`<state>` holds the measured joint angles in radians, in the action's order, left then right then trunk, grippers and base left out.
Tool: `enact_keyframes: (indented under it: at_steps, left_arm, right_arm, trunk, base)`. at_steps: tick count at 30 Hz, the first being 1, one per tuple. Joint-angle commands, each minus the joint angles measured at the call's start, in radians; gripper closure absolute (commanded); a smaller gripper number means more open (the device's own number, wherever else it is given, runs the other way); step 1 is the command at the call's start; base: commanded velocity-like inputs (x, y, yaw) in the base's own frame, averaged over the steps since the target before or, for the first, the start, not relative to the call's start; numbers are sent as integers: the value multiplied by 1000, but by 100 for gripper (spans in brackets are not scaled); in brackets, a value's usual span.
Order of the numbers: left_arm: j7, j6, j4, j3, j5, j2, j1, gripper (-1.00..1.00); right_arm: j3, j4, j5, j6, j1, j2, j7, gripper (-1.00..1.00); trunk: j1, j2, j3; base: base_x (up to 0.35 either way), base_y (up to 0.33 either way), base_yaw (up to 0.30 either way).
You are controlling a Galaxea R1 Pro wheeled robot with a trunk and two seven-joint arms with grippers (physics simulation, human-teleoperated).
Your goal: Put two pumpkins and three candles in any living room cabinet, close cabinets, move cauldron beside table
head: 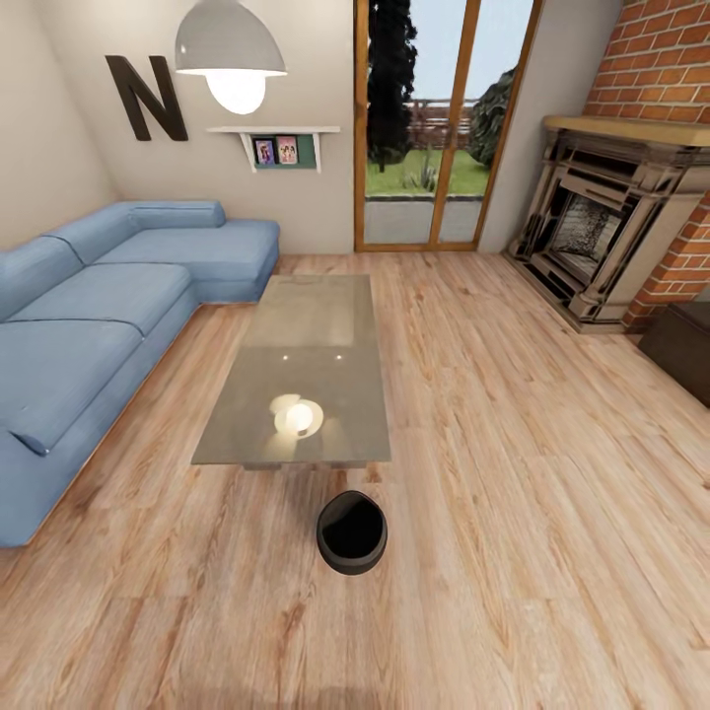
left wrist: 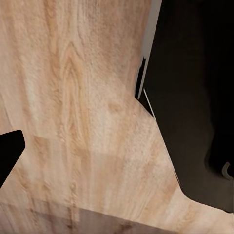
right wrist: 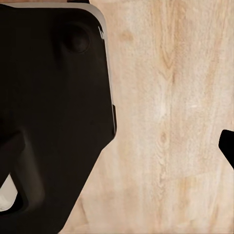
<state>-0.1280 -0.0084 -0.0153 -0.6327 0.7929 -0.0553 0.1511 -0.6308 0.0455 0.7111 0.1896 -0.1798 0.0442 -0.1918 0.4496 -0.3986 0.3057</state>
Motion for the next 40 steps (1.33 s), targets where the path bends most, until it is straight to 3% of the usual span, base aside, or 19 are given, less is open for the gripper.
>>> enact_keyframes:
  at_steps: [1,15,20,23,30,40]
  left_arm:
    - [-4,-1,-2,-8,8,0,0,-100]
    - [-7,-10,-3,-7,9,-4,-2,-100]
    - [-9,-13,-9,-4,11,-48,-2,-100]
    - [-7,-14,-13,-7,9,-56,-2,-100]
    - [0,-17,-15,0,14,-38,-2,-100]
    - [1,-18,-15,-1,14,-35,-2,-100]
  right_arm:
    - [-7,4,7,5,-1,1,0,-100]
    - [-7,-8,3,14,-1,-3,3,-100]
    - [-8,-10,3,15,-1,-4,3,-100]
    - [-9,-9,3,15,-1,-1,4,-100]
    - [-7,-9,3,15,-1,-2,3,-100]
    - [-8,-10,3,16,-1,-1,3,-100]
  trunk:
    - [0,-1,1]
    - [0,-1,1]
    - [0,-1,1]
    - [0,-1,1]
    - [0,-1,1]
    - [0,-1,1]
  base:
    - [0,0,0]
    - [0,0,0]
    - [0,0,0]
    - [0,0,0]
    - [0,0,0]
    - [0,0,0]
